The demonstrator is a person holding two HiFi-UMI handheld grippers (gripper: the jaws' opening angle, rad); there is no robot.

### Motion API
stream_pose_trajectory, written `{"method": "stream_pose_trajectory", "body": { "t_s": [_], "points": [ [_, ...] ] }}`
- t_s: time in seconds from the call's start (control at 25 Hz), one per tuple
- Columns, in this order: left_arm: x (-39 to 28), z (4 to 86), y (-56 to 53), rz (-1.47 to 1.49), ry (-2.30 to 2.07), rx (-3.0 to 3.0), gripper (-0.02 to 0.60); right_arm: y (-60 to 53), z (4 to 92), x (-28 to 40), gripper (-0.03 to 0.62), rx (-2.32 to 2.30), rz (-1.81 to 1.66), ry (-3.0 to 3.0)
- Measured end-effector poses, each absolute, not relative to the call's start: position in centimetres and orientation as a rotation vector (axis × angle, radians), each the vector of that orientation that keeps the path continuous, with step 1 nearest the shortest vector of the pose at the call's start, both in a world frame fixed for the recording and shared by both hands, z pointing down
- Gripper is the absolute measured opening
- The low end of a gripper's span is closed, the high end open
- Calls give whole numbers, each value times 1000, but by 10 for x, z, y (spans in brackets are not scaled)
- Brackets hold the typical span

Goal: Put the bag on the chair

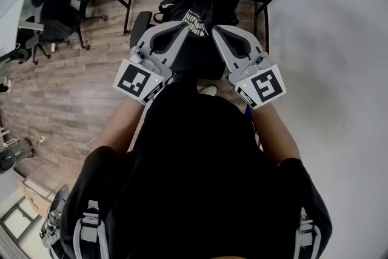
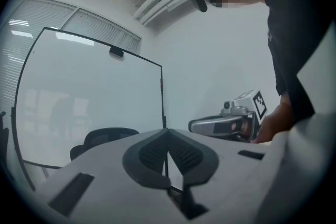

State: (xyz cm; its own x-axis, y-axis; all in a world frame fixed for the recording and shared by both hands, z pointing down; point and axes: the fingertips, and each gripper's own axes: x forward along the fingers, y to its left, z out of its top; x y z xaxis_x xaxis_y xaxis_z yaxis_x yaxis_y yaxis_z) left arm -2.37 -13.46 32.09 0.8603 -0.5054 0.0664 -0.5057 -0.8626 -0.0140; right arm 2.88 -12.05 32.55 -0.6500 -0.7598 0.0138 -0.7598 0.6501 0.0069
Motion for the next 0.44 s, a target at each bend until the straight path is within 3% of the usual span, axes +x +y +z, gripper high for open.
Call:
{"method": "stream_pose_trajectory", "body": {
  "t_s": [0.44],
  "points": [
    [-24,328,-136,127,-807,2999,5,-117,330,28,0,1301,29,-2844]
  ]
}}
